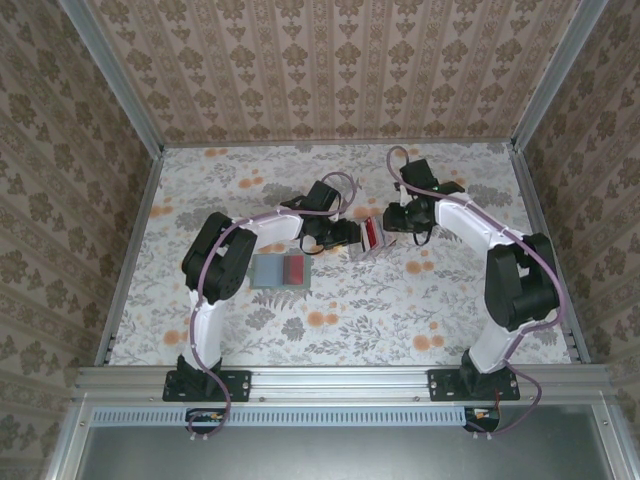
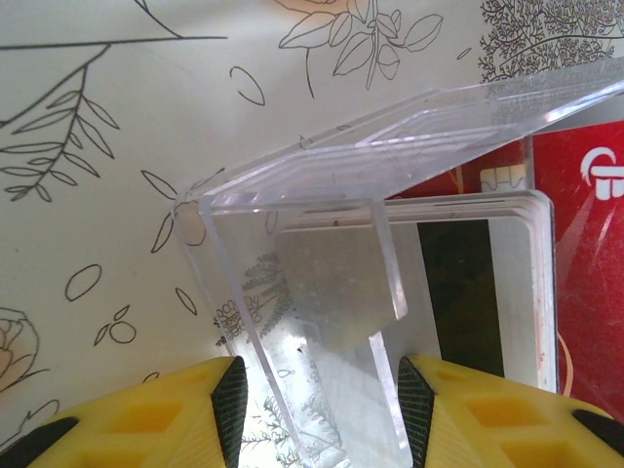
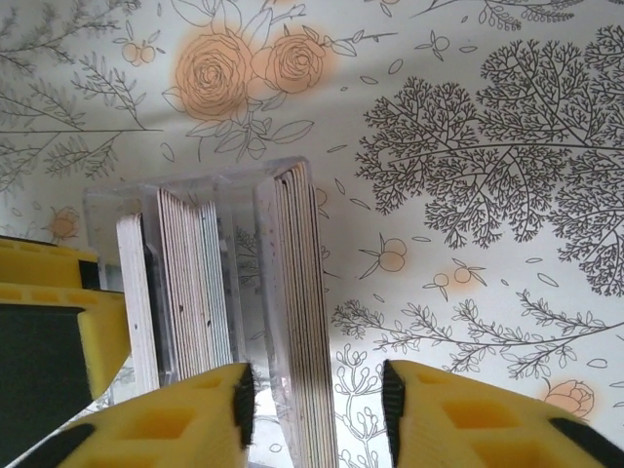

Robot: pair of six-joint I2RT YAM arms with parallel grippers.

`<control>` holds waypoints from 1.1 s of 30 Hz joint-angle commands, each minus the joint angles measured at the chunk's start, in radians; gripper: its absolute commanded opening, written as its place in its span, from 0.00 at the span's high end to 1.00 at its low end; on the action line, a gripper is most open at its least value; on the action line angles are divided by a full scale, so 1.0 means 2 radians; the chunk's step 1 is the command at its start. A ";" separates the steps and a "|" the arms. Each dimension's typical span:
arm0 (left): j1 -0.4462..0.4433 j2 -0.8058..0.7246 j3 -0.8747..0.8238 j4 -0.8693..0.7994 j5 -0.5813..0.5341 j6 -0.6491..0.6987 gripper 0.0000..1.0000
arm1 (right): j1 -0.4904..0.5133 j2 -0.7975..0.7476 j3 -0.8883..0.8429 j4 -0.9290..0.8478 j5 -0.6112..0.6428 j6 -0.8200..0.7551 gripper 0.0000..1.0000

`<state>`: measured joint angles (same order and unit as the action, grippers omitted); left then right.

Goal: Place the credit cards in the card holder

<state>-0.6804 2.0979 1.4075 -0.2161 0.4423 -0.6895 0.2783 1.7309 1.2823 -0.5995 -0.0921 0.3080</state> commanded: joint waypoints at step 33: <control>-0.009 0.008 0.000 -0.024 0.004 -0.002 0.52 | -0.013 0.015 0.033 -0.025 0.029 -0.015 0.68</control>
<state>-0.6926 2.0979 1.4075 -0.2119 0.4431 -0.6895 0.2600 1.7992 1.3399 -0.6308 -0.0532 0.2890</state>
